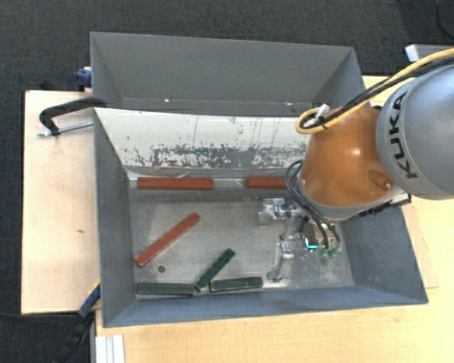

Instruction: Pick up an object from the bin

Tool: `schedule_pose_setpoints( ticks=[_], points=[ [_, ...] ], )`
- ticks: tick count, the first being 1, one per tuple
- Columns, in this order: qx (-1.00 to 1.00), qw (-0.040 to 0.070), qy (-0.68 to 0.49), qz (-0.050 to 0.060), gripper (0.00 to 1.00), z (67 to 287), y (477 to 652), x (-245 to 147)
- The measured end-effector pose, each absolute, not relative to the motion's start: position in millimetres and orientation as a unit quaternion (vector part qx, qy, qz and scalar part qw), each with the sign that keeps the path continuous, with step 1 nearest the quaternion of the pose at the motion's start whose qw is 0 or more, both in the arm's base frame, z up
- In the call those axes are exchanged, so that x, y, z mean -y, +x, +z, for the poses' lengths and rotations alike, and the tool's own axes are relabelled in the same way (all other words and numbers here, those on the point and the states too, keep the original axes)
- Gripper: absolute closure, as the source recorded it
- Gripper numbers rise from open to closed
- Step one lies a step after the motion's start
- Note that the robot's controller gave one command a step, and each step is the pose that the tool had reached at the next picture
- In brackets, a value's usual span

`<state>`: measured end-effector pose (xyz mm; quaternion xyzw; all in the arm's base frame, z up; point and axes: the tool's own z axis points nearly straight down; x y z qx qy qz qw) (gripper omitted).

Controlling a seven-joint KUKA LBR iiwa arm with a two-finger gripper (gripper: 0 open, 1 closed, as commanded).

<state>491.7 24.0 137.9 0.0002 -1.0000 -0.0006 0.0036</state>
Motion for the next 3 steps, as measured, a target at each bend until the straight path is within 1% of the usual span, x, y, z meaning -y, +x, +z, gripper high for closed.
schedule_pose_setpoints(
  ticks=[1,2,3],
  points=[
    [1.000,0.000,0.000,-0.001,0.00,141.4,493.6,-24.0],
    [0.996,-0.001,0.093,0.000,0.00,130.0,498.3,-42.4],
    [0.983,0.000,0.183,-0.001,0.00,116.0,496.0,-59.7]
  ],
)
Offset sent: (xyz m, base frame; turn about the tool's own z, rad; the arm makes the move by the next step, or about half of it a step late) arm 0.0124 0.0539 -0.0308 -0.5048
